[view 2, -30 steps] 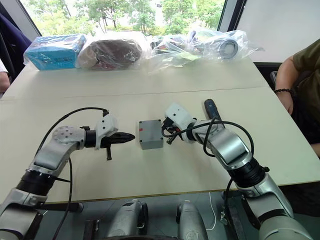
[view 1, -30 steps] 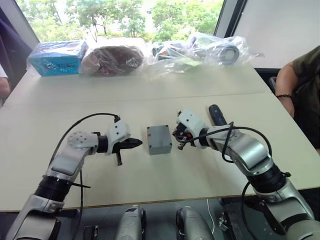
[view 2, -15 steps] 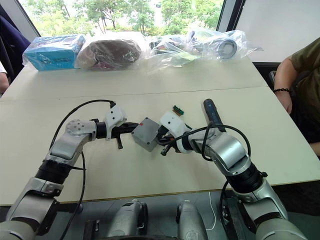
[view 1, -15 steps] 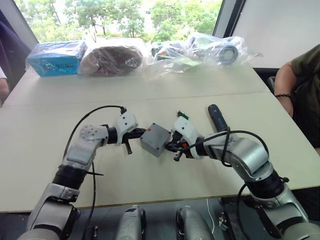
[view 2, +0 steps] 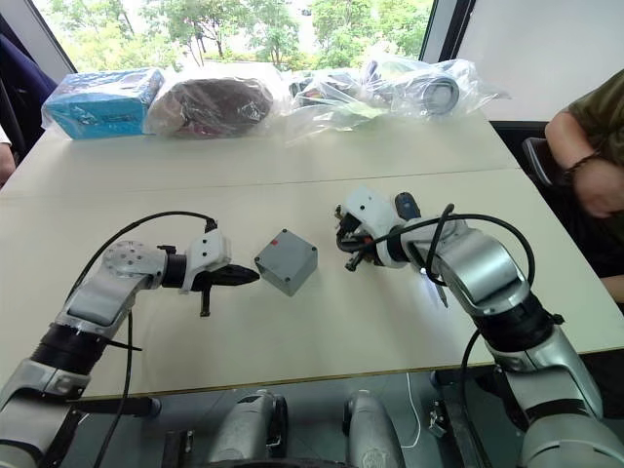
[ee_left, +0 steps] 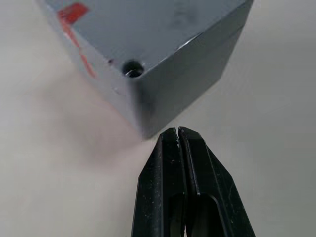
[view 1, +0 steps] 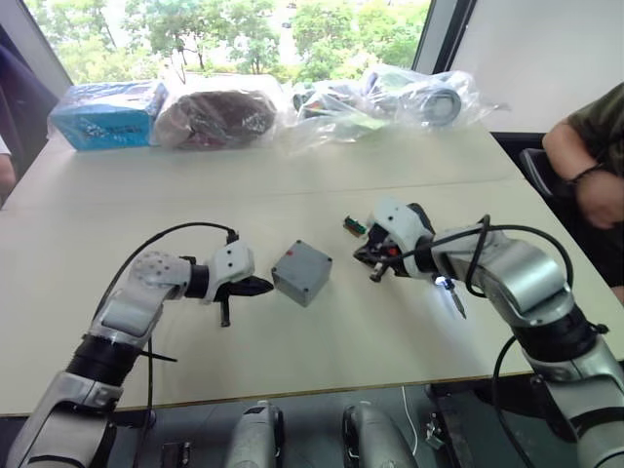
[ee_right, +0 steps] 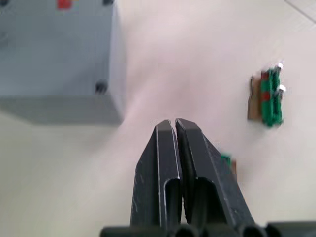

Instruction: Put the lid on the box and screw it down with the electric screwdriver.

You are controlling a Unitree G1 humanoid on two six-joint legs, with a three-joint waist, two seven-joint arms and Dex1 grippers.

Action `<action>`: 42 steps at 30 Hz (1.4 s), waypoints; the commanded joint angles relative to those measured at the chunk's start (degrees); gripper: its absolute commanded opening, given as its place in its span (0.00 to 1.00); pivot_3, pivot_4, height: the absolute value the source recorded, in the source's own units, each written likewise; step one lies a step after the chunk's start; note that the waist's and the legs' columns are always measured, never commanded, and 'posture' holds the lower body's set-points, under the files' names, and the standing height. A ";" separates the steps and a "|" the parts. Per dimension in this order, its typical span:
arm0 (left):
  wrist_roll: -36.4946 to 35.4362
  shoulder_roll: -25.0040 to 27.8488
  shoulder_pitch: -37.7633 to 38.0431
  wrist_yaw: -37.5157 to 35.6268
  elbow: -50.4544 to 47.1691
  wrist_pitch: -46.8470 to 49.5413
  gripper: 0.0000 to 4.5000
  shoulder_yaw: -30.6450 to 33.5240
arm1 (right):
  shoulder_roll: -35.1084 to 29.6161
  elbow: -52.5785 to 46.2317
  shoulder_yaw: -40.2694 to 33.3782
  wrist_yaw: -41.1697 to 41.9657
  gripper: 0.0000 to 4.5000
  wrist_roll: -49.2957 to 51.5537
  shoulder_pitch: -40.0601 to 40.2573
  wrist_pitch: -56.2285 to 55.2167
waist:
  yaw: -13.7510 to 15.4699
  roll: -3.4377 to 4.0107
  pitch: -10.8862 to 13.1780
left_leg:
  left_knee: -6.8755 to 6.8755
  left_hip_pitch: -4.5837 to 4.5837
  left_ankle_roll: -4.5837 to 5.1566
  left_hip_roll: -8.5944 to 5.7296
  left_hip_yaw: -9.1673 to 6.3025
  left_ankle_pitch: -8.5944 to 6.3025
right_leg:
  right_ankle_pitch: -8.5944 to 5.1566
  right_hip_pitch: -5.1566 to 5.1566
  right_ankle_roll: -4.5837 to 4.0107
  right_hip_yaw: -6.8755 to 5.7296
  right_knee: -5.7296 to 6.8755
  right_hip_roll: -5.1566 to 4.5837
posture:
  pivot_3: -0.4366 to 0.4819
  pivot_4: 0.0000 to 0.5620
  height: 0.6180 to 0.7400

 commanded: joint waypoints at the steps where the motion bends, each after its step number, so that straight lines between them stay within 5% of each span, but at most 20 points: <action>1: -0.65 -1.20 -1.12 1.83 -2.01 0.83 0.00 0.88 | 2.79 3.11 0.78 0.64 0.02 -2.11 -1.25 -6.70 | 0.09 0.00 0.00 | 0.00 0.00 0.00 -0.01 0.01 0.00 | 0.00 0.00 0.00 0.01 0.01 -0.01 | 0.48 0.27 1.00; 27: 1.85 -1.67 -4.48 3.05 2.71 -1.14 0.00 0.62 | 4.05 -7.56 3.28 4.82 0.02 -3.97 6.65 -5.03 | 0.18 0.00 0.00 | 0.04 0.03 0.00 -0.01 -0.01 0.00 | 0.00 -0.01 -0.01 0.00 0.14 0.00 | 0.48 0.27 1.00; 38: -7.53 2.74 -9.89 -0.60 -3.39 6.59 0.00 7.93 | 4.65 -7.45 -11.03 -2.62 0.02 -5.32 8.73 -15.67 | 0.42 -0.01 0.00 | 0.08 0.02 -0.02 -0.02 -0.02 0.01 | 0.00 0.00 0.00 0.00 0.19 -0.02 | 0.48 0.27 1.00; 42: -8.42 0.56 -14.72 1.46 -2.24 7.19 0.00 8.51 | 6.74 0.65 -13.41 -4.62 0.28 -5.25 5.05 -16.15 | 0.23 -0.02 0.00 | 0.10 0.04 -0.03 -0.04 -0.01 0.02 | 0.00 0.00 0.00 0.01 0.26 -0.01 | 0.48 0.27 1.00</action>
